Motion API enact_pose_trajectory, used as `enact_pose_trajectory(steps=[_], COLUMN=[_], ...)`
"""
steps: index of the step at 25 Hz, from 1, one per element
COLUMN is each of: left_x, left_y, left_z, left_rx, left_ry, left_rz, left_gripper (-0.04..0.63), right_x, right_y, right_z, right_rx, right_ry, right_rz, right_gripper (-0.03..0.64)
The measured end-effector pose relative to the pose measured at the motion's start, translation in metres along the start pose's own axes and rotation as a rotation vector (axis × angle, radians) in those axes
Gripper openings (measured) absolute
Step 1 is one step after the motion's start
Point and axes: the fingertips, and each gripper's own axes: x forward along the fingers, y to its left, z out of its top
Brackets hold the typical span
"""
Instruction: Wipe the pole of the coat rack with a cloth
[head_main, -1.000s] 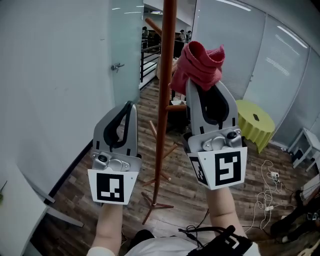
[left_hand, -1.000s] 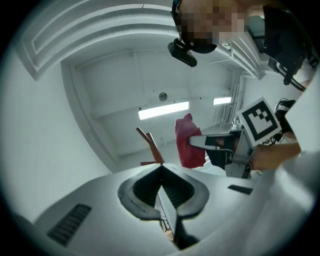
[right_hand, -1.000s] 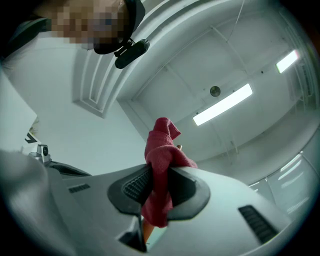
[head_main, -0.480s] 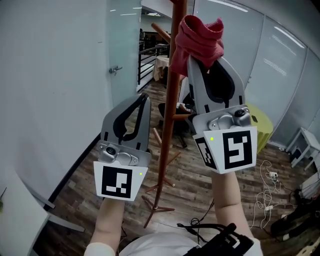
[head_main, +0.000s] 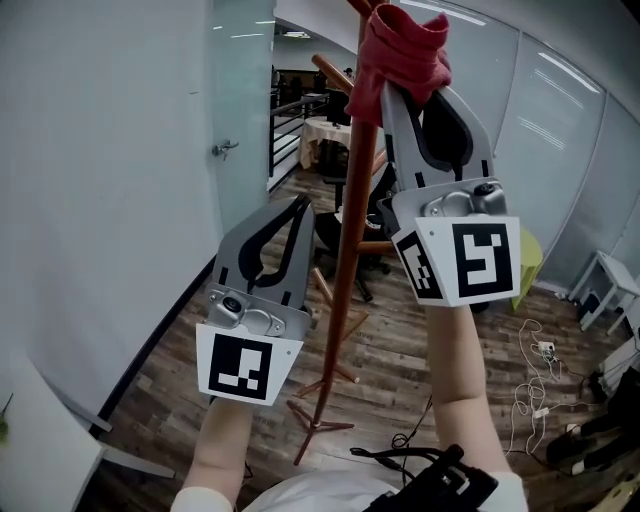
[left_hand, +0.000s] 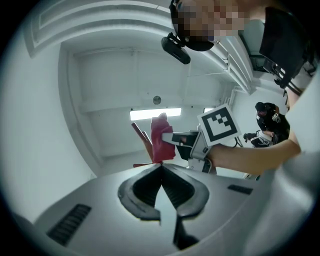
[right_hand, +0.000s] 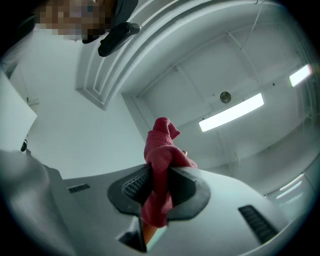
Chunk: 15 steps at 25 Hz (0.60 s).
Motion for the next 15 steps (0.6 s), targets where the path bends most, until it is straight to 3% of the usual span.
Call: enact_pose_trajectory(steps=[15], left_x=[-0.005], left_y=[-0.002], left_z=[-0.017], left_rx=[0.016], left_ry=[0.024], left_rz=[-0.030], left_gripper=[0.012], right_x=[0.006], right_y=[0.004], right_z=[-0.028], right_rx=[-0.073], right_ry=[0.098], right_rz=[-0.002], right_gripper=[0.083])
